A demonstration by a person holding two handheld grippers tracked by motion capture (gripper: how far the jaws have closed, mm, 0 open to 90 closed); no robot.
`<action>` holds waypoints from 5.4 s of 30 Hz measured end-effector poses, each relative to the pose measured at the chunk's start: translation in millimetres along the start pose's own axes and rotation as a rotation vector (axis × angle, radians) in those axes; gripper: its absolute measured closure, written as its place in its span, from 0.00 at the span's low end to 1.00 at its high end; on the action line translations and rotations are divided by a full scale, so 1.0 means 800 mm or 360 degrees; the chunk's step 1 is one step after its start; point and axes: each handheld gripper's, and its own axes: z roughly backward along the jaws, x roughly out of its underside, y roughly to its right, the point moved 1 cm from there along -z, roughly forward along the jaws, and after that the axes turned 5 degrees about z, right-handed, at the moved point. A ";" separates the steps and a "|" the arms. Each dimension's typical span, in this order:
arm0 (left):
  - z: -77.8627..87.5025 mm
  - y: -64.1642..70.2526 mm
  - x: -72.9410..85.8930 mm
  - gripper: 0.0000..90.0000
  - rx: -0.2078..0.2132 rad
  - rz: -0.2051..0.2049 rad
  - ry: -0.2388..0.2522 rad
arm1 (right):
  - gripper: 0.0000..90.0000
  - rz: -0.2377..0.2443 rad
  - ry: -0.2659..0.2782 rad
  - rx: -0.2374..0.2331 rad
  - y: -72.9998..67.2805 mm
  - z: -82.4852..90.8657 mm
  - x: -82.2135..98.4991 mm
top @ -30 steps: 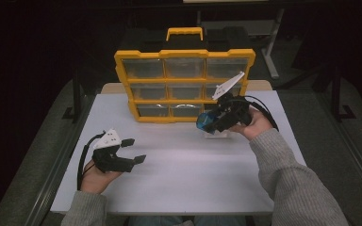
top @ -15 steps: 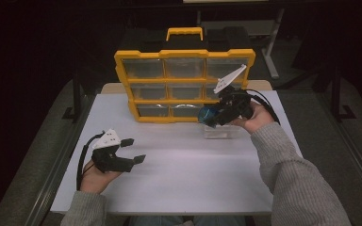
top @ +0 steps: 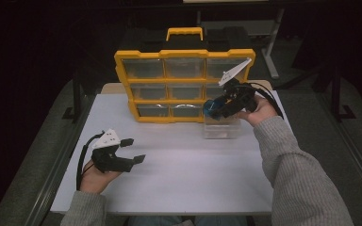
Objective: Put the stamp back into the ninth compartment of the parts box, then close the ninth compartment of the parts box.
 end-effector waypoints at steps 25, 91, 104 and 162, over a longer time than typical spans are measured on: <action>0.001 0.000 0.001 0.27 -0.0002 0.0006 0.0008 | 0.44 -0.0030 -0.0104 0.0047 0.027 -0.022 0.026; 0.002 -0.001 0.001 0.27 0.0000 0.0014 0.0005 | 0.44 -0.0130 -0.0222 0.0006 0.052 -0.060 0.051; 0.002 -0.002 0.001 0.27 -0.0002 0.0013 0.0002 | 0.40 -0.0231 -0.0102 -0.0013 0.052 -0.044 0.060; 0.005 -0.005 0.004 0.23 -0.0019 0.0053 0.0033 | 0.55 -0.0180 0.0232 -0.0127 -0.019 0.003 0.073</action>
